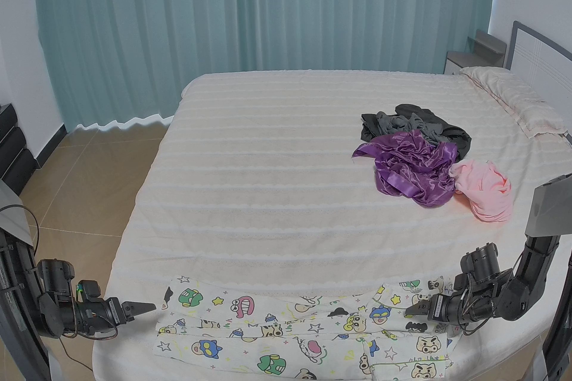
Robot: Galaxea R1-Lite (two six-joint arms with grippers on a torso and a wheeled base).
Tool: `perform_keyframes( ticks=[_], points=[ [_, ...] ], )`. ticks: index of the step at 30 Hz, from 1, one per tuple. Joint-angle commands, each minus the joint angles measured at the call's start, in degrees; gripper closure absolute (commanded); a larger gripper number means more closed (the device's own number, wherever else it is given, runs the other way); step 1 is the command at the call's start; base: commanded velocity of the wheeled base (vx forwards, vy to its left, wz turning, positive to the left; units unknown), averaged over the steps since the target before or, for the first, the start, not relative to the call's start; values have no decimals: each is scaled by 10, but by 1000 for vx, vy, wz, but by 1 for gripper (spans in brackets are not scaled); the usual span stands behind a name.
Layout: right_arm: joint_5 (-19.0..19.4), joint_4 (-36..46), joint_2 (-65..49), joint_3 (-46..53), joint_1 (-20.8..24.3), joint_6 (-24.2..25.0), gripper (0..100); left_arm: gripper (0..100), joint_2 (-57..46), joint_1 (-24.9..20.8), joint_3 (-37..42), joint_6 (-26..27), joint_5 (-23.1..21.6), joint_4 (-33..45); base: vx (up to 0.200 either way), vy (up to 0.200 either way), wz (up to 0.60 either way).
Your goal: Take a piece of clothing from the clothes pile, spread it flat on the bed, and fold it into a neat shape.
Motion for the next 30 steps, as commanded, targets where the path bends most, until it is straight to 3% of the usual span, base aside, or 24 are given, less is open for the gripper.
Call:
perform_keyframes(
  ticks=[1,29,30],
  points=[
    [-1,-18,29,-2,0,1,100,0,1,0,9,0,0,0,0,0,0],
    [2,-23,-61,82,-22,1,100,0,-3,-1,9,0,1,-1,0,0,0],
    [3,-23,-59,83,-22,1,0,0,-6,-2,9,-1,1,-1,0,0,0]
  ],
)
